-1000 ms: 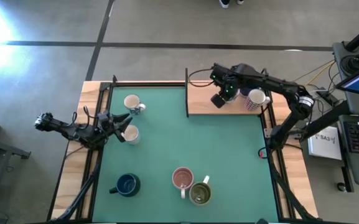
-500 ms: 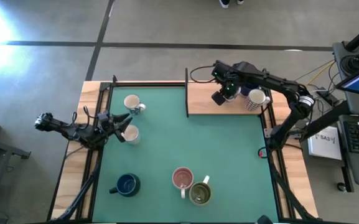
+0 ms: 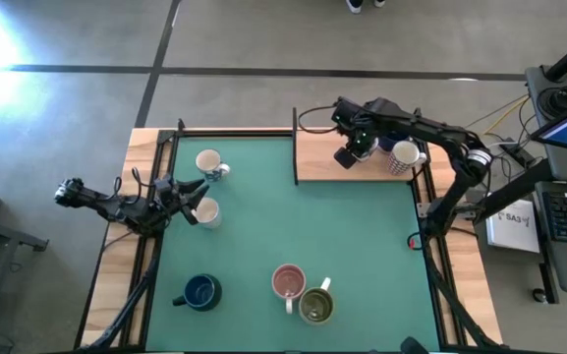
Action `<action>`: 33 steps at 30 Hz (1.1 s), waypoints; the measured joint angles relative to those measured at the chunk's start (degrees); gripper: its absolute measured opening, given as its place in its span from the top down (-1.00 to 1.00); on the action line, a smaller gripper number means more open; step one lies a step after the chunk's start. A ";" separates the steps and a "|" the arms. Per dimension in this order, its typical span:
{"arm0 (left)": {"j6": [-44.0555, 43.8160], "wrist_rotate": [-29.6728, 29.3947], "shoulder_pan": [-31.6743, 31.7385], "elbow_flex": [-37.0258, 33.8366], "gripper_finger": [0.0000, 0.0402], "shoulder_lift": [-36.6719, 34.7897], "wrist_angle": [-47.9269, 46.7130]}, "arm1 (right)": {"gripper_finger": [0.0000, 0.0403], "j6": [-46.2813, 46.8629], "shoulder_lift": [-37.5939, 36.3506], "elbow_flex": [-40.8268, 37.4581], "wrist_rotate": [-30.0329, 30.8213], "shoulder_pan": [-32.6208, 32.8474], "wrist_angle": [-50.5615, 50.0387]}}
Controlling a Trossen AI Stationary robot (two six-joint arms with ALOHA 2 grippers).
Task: Place coffee mugs
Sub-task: Put the bottom blue white pattern mug on the shelf
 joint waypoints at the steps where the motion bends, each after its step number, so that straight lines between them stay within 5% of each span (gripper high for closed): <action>1: 0.00 -0.01 0.00 0.00 0.39 0.00 0.01 | 0.86 -0.20 0.20 0.00 0.00 0.00 0.00; 29: 0.00 -0.01 -0.02 0.00 0.39 0.00 0.01 | 0.91 -4.74 0.69 -0.02 -0.02 0.00 -1.16; 33: 0.01 0.01 0.00 0.00 0.39 0.00 0.00 | 0.79 -4.25 0.68 -0.02 0.11 0.00 -1.25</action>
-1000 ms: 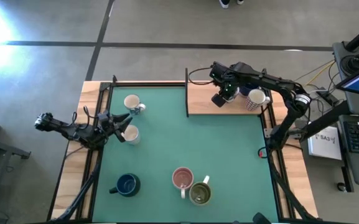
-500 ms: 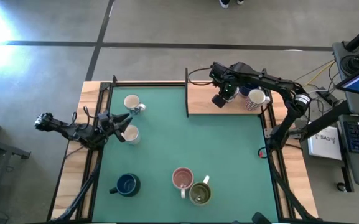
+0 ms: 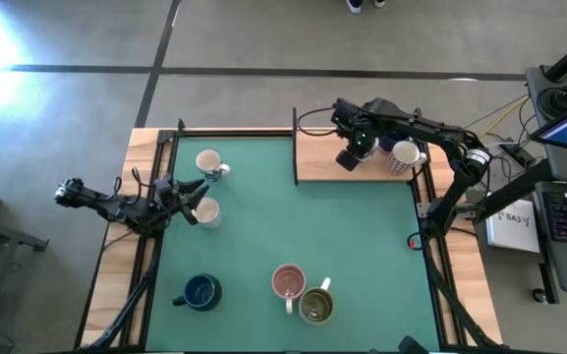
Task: Place coffee mugs
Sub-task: Put the bottom blue white pattern mug on the shelf
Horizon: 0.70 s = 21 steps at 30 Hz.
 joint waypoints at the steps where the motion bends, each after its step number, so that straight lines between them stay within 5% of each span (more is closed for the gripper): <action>1: 0.00 -0.02 0.00 0.00 0.39 0.00 0.00 | 0.74 0.34 -0.02 0.01 -0.25 0.00 -0.04; 11: -0.01 -0.02 -0.02 -0.01 0.39 0.00 0.00 | 0.35 -7.44 -1.42 0.44 -0.91 0.00 -3.04; 21: -0.01 -0.01 -0.01 0.00 0.39 0.00 0.01 | 0.44 -17.70 -1.91 1.03 1.59 0.00 -8.26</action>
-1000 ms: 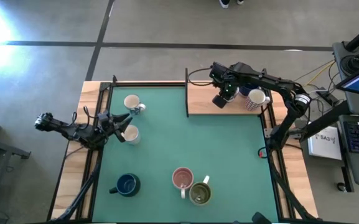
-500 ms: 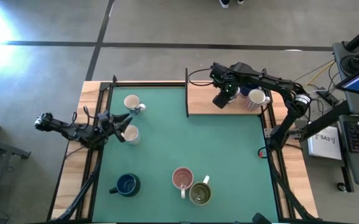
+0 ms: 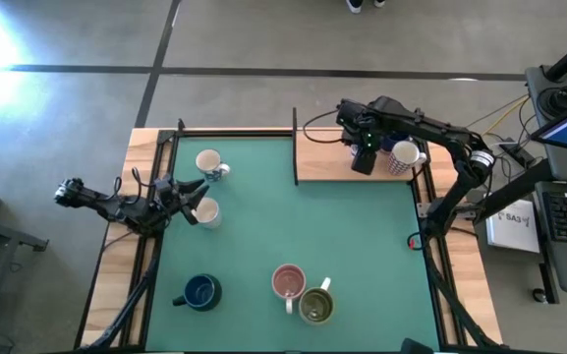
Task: Place coffee mugs
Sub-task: Put the bottom blue white pattern mug on the shelf
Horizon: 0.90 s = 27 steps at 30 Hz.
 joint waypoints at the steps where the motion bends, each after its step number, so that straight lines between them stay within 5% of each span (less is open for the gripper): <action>1: 0.01 0.00 -0.01 0.00 0.39 0.00 0.01 | 0.46 -0.42 0.04 0.00 0.02 0.00 0.06; 13: -0.01 -0.01 0.01 0.00 0.39 0.00 0.01 | 0.92 1.04 0.07 -0.08 -0.39 0.00 -1.08; 27: -0.01 0.01 0.01 0.00 0.39 0.00 -0.01 | 0.93 1.82 0.09 0.51 -0.46 0.00 1.81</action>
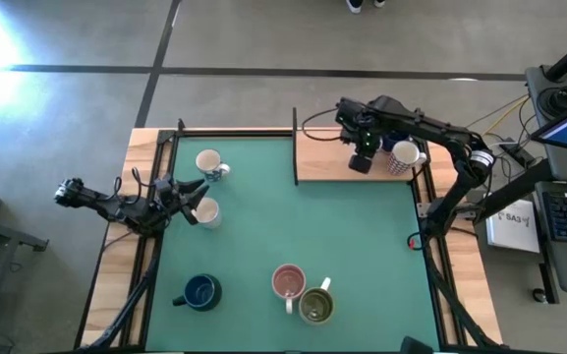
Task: Place coffee mugs
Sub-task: Put the bottom blue white pattern mug on the shelf
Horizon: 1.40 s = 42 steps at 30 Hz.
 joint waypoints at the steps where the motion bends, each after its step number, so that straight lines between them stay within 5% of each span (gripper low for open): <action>1: 0.02 -0.02 0.00 0.00 0.39 0.00 0.02 | 0.93 0.14 0.00 0.22 -0.02 -0.13 0.90; 42: 0.02 0.00 0.00 0.00 0.39 0.02 0.00 | 0.89 -1.06 0.16 0.60 -2.56 -6.75 8.09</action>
